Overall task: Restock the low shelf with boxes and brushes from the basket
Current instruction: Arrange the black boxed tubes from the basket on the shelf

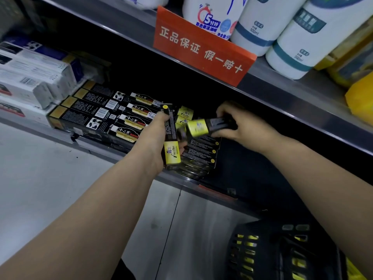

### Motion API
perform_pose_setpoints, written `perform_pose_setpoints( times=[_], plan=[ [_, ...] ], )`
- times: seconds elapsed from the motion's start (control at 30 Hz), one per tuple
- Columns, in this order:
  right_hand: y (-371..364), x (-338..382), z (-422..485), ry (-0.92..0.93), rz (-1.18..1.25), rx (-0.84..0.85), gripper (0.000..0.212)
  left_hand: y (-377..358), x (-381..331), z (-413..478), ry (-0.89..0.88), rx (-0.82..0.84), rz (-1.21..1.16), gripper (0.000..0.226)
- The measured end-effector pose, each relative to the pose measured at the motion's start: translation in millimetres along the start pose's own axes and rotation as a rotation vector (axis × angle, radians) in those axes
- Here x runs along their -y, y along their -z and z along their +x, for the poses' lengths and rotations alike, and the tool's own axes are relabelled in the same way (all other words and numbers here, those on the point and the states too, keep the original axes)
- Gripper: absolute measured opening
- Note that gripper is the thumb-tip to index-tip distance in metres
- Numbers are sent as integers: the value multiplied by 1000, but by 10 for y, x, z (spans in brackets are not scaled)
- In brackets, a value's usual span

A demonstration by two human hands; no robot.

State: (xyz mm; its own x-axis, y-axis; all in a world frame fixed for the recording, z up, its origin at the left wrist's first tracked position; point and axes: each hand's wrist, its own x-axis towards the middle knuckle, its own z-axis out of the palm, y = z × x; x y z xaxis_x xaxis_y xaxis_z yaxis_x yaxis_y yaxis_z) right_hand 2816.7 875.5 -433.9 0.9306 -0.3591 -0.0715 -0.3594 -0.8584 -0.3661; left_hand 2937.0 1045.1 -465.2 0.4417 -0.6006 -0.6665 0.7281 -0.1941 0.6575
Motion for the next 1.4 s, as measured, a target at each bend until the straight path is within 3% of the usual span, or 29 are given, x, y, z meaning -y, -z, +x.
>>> perform_pose_setpoints(
  times=[0.1,0.2,0.37,0.5,0.6,0.67,0.77,0.83,0.9,0.97,1.03,1.13,1.2,1.3,1.4],
  plan=[
    [-99,-220,92,-231,-57,-165,35,13,-3,19,-22,-110,-41,30],
    [-217,-337,282,-409,18,-172,29,-23,-11,-14,-3,-112,-45,25],
    [-518,-412,515,-431,112,12,27,-42,2,24,-3,-133,-8,17],
    [-616,-443,538,-463,182,78,31,-48,18,69,-20,-177,30,49],
    [-596,-413,526,-477,125,86,34,-47,34,100,-22,-171,43,51],
    [-524,-297,511,-420,11,72,44,-43,35,104,-15,-169,70,47],
    [-365,29,431,-94,-23,61,75,-52,32,96,-45,-161,140,33],
    [-264,219,369,126,-68,64,68,-65,30,85,-100,-110,172,29],
    [-177,266,325,246,-121,59,44,-80,24,63,-171,-63,200,27],
    [-123,183,290,243,-87,62,35,-85,12,52,-254,-92,190,18],
    [-130,31,268,59,30,15,36,-73,12,59,-322,-143,208,13],
    [-207,-232,352,-337,104,-142,45,-38,105,79,-495,-110,557,32],
    [-277,-351,472,-415,90,-176,46,-49,187,95,-569,-33,877,39],
    [-426,-449,658,-474,92,-68,44,-64,284,141,-570,27,1248,49],
    [-558,-507,739,-520,114,85,43,-59,324,191,-562,74,1447,58]
  ],
)
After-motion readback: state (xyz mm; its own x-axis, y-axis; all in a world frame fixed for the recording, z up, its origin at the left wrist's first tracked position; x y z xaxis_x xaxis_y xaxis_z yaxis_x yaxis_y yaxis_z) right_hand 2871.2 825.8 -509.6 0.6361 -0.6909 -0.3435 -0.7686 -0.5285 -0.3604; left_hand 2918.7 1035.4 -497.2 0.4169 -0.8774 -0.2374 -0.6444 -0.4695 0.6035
